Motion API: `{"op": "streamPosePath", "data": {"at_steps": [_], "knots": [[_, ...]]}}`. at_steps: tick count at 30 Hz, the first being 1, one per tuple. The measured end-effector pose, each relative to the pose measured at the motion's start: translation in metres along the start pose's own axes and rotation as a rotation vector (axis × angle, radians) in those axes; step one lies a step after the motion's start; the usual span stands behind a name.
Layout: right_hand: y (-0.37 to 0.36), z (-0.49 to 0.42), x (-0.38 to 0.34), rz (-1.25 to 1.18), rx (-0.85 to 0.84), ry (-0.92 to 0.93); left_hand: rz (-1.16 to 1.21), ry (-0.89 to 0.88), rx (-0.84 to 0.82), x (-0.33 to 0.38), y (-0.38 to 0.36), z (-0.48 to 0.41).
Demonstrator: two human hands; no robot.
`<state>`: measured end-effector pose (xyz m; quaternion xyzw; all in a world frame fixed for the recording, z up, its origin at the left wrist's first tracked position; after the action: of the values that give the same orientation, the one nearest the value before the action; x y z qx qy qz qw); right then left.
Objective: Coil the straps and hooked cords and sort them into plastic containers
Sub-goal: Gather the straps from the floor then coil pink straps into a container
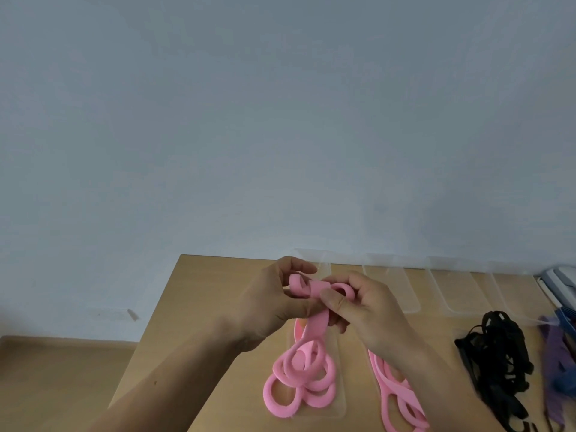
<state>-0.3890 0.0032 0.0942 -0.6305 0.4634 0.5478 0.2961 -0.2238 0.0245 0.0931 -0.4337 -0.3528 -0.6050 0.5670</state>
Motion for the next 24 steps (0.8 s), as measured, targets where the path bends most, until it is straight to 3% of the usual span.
{"op": "streamPosePath", "data": {"at_steps": [6, 11, 21, 24], "knots": [[0.004, 0.001, 0.000, 0.144, 0.050, 0.053, -0.077, 0.129, -0.038, -0.004, 0.002, 0.002], [0.004, 0.004, -0.002, 0.081, 0.065, 0.037, -0.144, 0.123, -0.039, -0.005, 0.000, 0.003], [0.005, 0.007, -0.004, 0.088, 0.064, 0.085, -0.022, 0.135, -0.173, 0.000, -0.009, 0.003], [0.003, 0.008, -0.003, 0.081, 0.029, 0.078, 0.023, 0.146, -0.129, -0.001, -0.008, 0.003]]}}
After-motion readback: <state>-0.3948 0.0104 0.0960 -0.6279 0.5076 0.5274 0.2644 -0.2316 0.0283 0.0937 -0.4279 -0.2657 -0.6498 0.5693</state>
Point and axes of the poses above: each hand's wrist, its own z-axis away from the middle knuckle, its own y-axis out of the back of the hand, x = y × z, the point moved 4 cm from there along -z, towards the middle knuckle, and after that the axes turned 13 degrees about y, right-handed, at the moved point
